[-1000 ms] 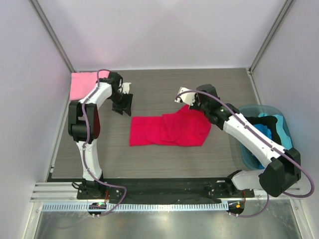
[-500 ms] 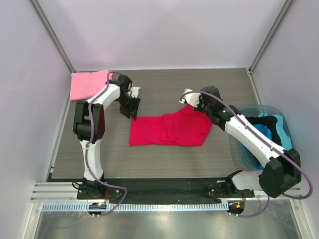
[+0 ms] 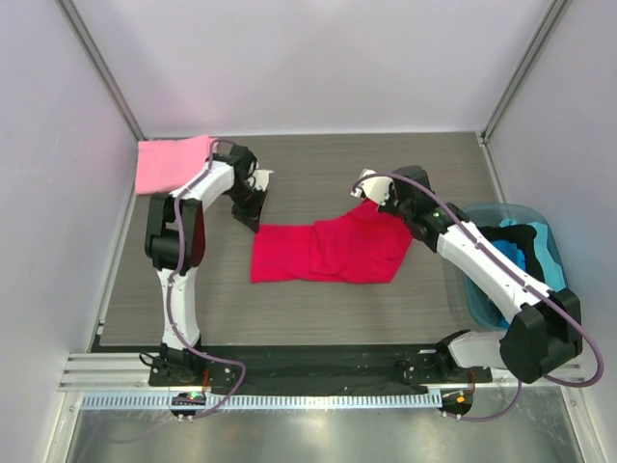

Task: Fold and stack the t-shirts
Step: Flatten the tshirt out

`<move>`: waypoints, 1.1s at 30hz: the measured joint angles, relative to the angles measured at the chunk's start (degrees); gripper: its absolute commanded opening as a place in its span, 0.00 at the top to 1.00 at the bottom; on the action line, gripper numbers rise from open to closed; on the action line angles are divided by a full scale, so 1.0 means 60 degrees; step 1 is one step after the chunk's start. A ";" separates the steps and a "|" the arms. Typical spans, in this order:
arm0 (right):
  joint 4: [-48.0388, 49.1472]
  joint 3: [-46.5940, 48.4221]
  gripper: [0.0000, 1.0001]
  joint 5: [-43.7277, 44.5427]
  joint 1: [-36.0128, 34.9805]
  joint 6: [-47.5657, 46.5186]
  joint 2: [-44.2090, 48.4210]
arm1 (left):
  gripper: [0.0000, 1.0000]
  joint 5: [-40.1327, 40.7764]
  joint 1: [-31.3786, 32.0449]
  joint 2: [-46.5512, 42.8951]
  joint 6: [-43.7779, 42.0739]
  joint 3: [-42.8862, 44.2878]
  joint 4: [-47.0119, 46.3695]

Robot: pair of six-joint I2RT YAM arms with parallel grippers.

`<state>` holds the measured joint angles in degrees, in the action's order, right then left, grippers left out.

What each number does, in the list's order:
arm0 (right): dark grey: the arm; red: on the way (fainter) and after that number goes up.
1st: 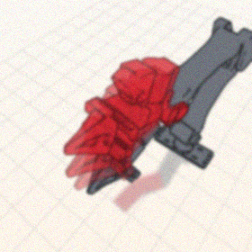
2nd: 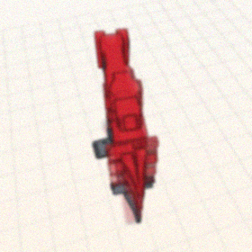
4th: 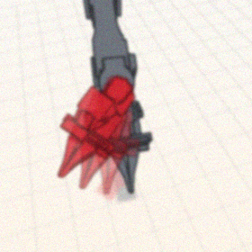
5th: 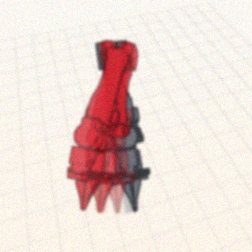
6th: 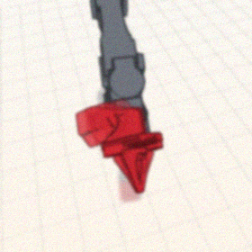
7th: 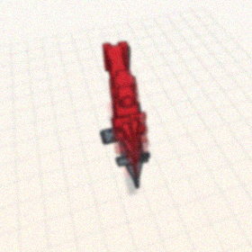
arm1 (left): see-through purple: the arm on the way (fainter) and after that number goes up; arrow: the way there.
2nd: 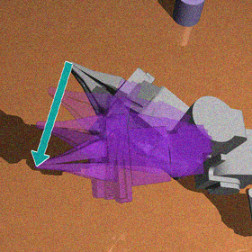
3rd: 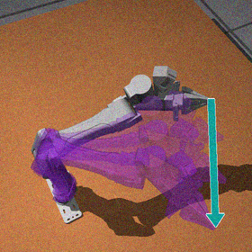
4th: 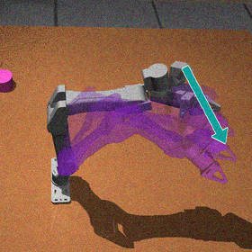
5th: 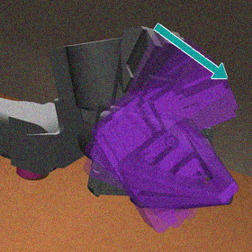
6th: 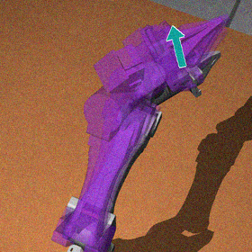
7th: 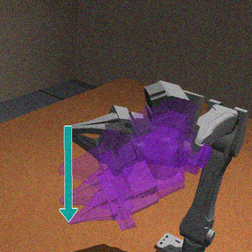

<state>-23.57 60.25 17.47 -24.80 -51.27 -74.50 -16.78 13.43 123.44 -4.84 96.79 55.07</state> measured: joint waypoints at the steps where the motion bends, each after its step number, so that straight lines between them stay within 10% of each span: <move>1: 0.0015 0.0000 0.99 0.0000 0.0015 0.0000 0.0000 | 1.00 0.0000 0.0000 -0.0047 -0.0022 0.0069 0.0036; 18: 0.1381 0.2721 0.99 0.0248 0.0739 0.0685 -0.0809 | 1.00 0.1107 -0.0426 -0.3781 -0.1093 0.3191 0.0466; 25: 0.1854 -0.0025 0.99 0.0259 0.0958 0.0787 0.1508 | 1.00 0.1395 -0.0506 -0.5701 -0.1300 0.1869 0.0601; 33: 0.1475 -0.1887 0.99 0.0117 0.0965 0.0772 0.1741 | 1.00 0.1847 -0.0506 -0.4488 -0.1271 0.2280 0.0659</move>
<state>-14.72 48.93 18.17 -19.00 -46.63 -64.05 -5.69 10.39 96.51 -12.47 110.48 59.02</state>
